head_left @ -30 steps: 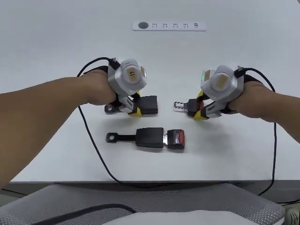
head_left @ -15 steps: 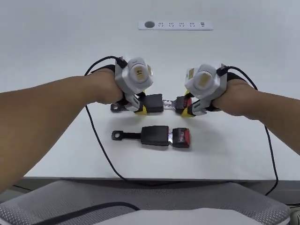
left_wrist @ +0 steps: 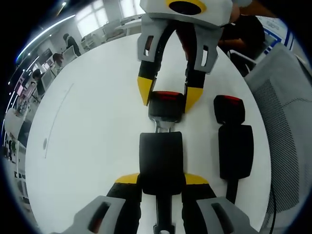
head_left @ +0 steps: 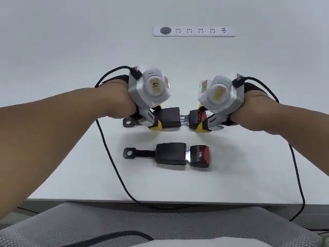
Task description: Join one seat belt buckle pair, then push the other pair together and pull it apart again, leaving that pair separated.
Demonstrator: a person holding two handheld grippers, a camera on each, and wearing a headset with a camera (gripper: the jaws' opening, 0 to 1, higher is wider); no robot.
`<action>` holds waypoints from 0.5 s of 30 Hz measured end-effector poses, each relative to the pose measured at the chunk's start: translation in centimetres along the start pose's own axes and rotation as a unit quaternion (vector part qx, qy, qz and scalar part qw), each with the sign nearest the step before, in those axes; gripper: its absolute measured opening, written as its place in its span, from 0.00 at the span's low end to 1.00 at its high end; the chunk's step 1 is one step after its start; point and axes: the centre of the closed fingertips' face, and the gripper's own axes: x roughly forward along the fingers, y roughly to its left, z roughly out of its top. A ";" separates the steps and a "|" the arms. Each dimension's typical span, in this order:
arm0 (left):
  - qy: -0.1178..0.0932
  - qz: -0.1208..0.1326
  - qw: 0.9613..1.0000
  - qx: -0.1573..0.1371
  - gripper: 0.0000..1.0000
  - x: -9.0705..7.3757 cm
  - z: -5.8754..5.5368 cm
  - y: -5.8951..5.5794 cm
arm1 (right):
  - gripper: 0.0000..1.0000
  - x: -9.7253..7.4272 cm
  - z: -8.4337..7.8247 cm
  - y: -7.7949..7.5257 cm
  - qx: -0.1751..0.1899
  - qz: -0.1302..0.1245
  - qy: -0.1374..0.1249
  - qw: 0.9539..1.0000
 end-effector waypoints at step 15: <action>0.022 -0.012 0.999 0.024 0.31 0.1 0.0 -0.1 | 0.31 0.2 0.6 0.1 -0.038 0.023 0.012 0.999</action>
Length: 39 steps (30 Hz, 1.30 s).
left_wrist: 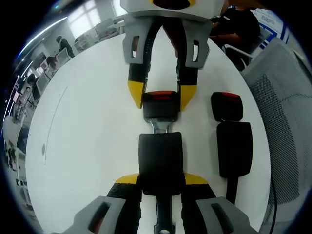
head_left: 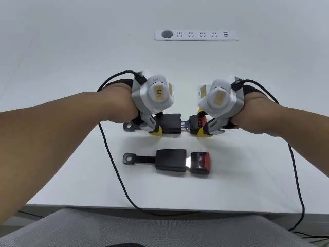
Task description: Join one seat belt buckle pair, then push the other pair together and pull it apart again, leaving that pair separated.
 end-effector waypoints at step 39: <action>-0.020 0.010 0.999 -0.027 0.31 -0.2 -0.3 0.1 | 0.33 0.4 1.2 -0.1 0.023 0.001 -0.019 1.000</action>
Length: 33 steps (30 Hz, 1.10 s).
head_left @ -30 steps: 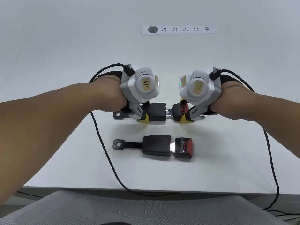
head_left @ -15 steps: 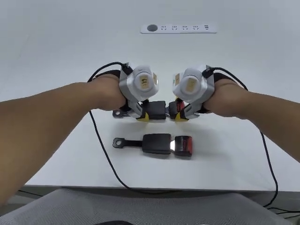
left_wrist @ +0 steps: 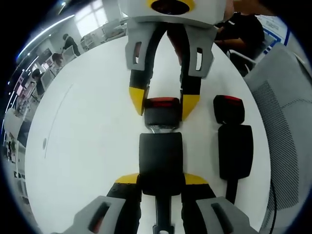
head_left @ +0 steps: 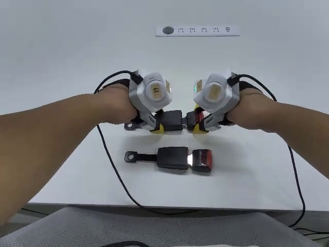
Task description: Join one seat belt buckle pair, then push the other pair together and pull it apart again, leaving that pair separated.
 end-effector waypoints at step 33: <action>-0.010 0.004 1.000 -0.004 0.31 -0.1 0.2 -0.1 | 0.34 -3.8 -8.0 0.8 0.028 -0.034 0.041 0.998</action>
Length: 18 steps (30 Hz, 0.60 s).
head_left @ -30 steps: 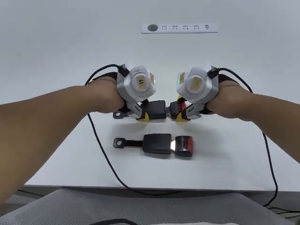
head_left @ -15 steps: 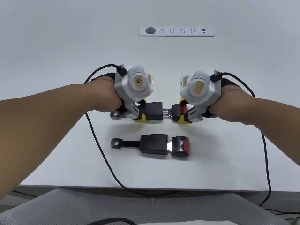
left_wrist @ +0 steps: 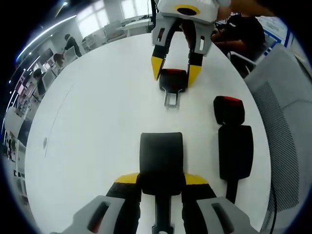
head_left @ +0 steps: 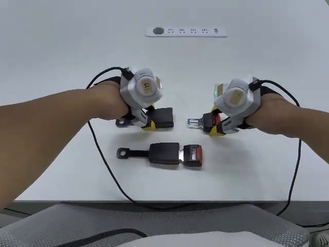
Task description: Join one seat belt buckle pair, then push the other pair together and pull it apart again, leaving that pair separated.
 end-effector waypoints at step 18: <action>-0.018 0.018 0.999 -0.021 0.32 -0.2 0.1 0.1 | 0.34 -1.9 -4.7 -1.1 0.027 -0.022 0.035 0.999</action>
